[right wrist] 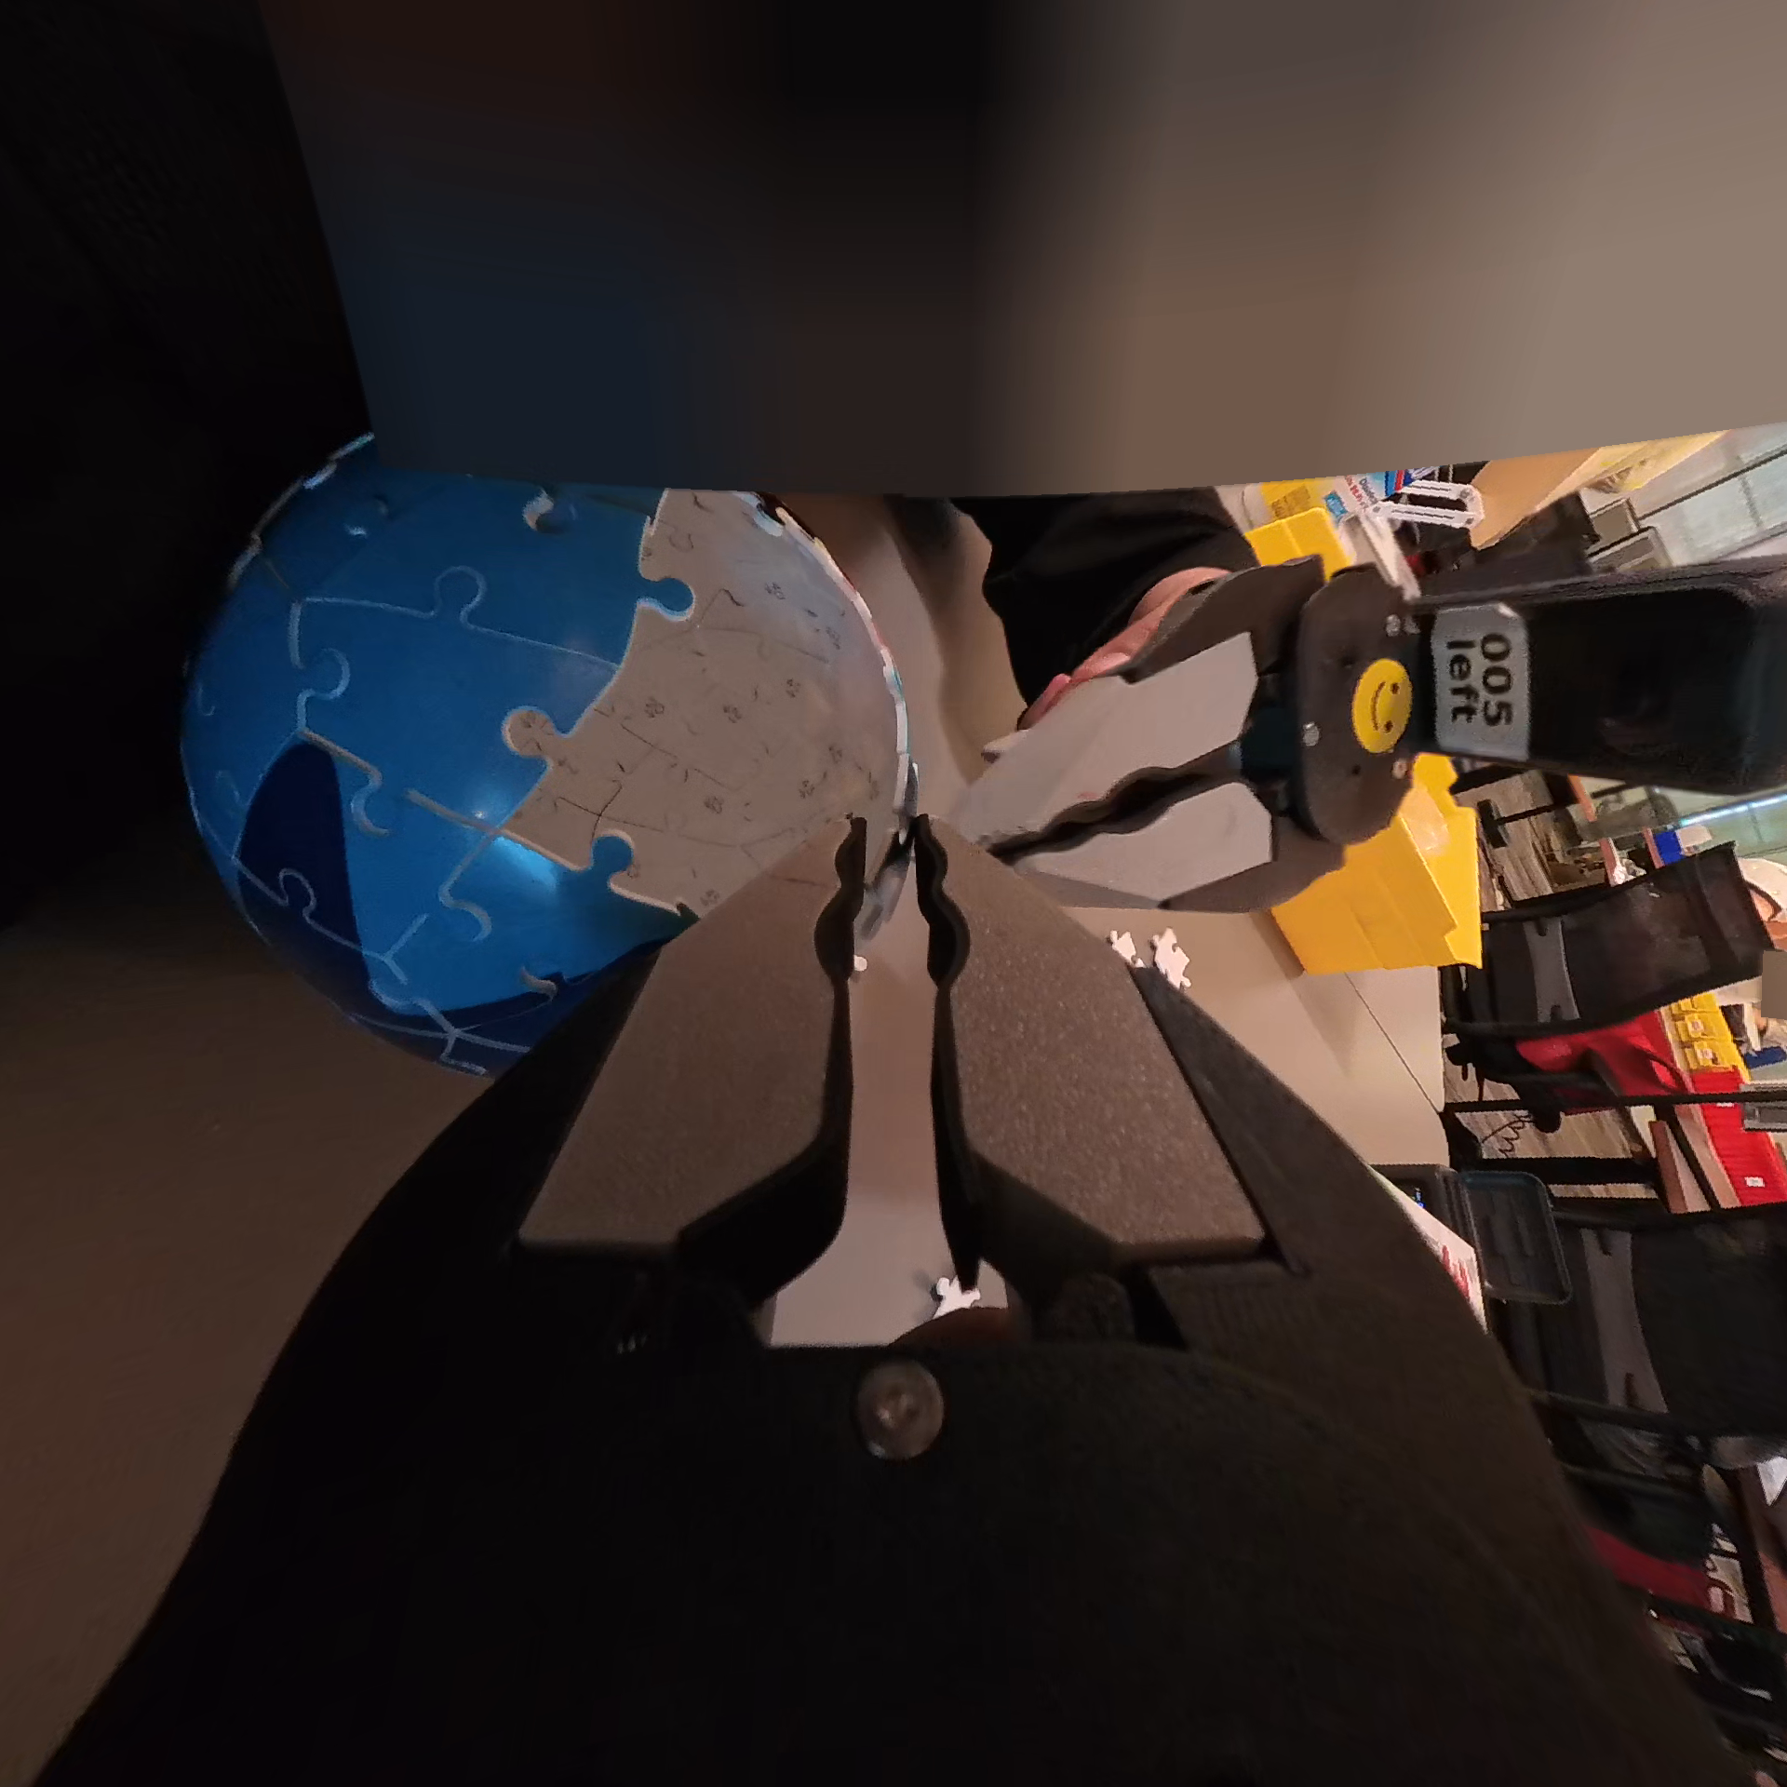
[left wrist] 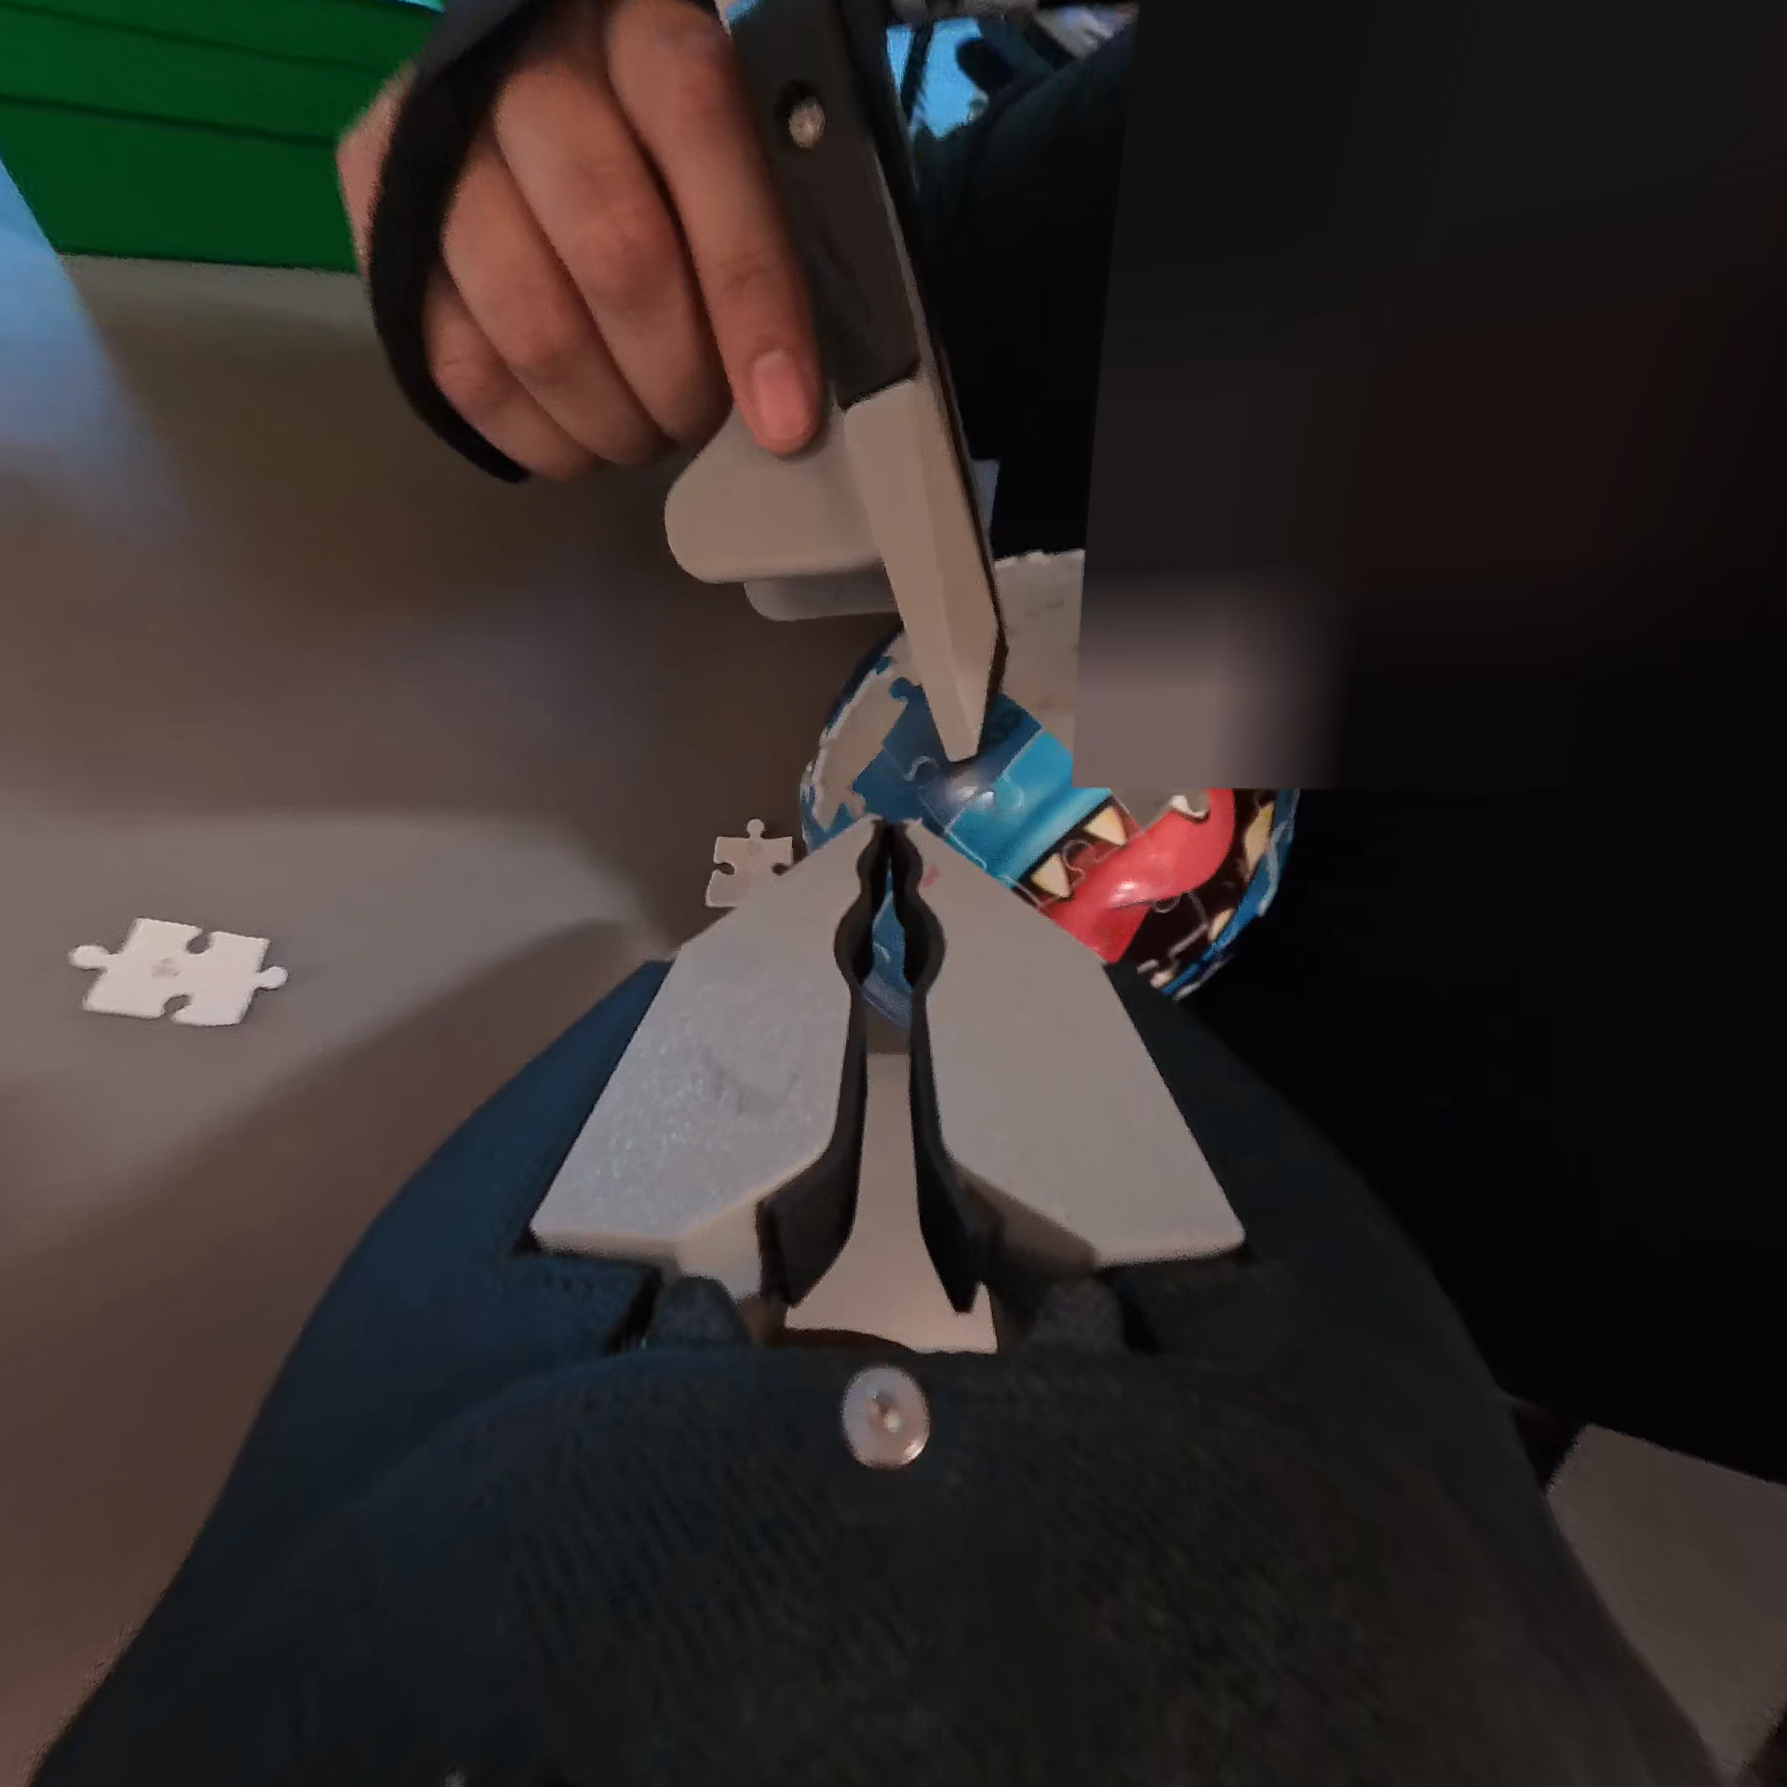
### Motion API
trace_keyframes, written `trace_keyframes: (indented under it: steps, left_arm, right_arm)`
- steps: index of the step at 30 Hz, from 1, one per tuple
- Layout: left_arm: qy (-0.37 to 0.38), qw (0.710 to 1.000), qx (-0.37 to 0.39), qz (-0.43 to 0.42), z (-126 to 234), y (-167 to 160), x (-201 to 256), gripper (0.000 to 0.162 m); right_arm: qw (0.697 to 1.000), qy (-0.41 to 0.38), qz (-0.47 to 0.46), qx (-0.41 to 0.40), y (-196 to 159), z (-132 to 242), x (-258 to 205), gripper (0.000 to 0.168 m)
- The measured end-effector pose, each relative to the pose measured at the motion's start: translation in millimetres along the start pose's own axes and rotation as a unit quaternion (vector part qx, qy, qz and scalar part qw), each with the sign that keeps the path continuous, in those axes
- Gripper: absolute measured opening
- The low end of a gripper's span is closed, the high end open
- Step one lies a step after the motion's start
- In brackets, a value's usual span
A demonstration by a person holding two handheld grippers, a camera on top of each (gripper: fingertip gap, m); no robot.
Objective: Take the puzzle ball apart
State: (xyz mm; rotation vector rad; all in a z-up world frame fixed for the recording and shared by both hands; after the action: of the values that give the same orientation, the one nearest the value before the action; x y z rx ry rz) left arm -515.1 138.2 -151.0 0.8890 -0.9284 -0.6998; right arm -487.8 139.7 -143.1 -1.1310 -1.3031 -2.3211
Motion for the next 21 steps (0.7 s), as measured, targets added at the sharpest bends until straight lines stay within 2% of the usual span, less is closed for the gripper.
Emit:
trace_keyframes:
  steps: [21]
  left_arm:
    - [-0.019, 1.0, 0.01, -0.006, -4.8, 4.4, 7.4, 0.0]
  right_arm:
    - [1.0, 0.0, -0.003, -0.005, 0.8, 1.4, 0.4, 0.01]
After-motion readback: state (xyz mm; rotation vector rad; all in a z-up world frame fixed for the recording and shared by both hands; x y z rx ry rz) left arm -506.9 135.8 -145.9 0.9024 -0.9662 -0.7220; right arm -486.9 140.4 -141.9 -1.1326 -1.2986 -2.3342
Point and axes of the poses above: each gripper's, where its closed fingertips meet, z back along the fingers, y out of its top, x = y × z across the jaws, the point moved 1 cm from there along z, back along the fingers, and after that the axes turned 12 degrees about -y, right-handed, at the moved point
